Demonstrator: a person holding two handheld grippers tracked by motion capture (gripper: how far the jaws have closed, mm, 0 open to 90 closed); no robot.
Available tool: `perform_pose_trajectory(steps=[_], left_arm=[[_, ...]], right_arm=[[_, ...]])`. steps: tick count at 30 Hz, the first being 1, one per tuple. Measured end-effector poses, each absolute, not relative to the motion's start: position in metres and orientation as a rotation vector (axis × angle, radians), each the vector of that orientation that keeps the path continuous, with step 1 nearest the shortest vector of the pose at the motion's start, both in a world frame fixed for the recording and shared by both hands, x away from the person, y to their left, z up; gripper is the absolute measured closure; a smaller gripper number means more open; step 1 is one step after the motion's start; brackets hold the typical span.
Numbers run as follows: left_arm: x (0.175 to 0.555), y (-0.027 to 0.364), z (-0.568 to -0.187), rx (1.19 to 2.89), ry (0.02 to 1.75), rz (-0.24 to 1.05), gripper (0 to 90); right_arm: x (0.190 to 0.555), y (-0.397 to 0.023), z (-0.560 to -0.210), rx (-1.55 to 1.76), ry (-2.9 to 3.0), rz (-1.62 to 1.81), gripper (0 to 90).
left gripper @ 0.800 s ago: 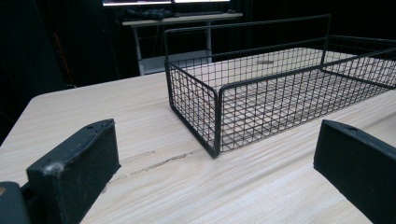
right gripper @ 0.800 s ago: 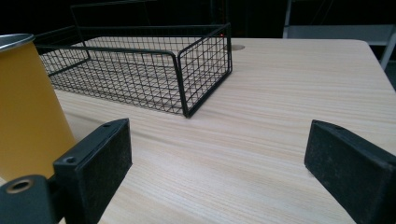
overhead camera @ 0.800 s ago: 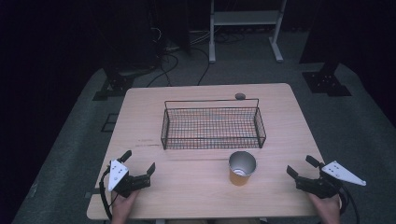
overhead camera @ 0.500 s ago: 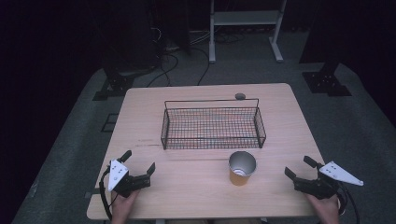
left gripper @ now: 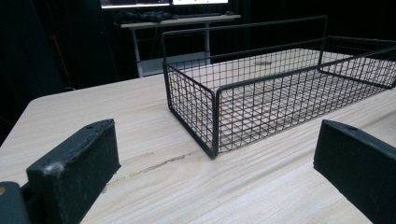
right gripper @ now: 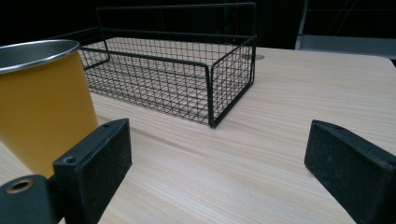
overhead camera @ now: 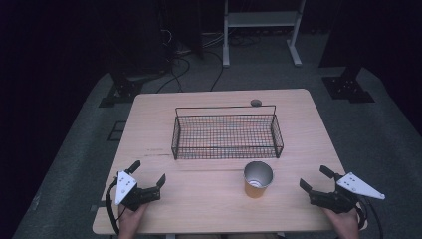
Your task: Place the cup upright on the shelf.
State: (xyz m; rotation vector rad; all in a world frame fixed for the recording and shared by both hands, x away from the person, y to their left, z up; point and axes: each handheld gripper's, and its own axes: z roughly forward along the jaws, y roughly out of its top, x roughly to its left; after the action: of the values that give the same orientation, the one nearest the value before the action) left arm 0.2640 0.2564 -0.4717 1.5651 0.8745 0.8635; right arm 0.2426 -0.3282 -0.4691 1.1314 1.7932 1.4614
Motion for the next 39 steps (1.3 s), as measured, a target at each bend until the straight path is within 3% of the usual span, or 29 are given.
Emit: perform_pose_trajectory(steps=[36,39], left_arm=[[0.263,0.256,-0.472,1.561,0.876,0.868,0.0],[0.263,0.256,-0.472,1.562,0.876,0.866,0.0]], right_arm=[[0.238,-0.264,-0.465,0.949,1.997,1.46,6.6],[0.237,-0.254,-0.465,0.92,2.027,1.447,2.6]])
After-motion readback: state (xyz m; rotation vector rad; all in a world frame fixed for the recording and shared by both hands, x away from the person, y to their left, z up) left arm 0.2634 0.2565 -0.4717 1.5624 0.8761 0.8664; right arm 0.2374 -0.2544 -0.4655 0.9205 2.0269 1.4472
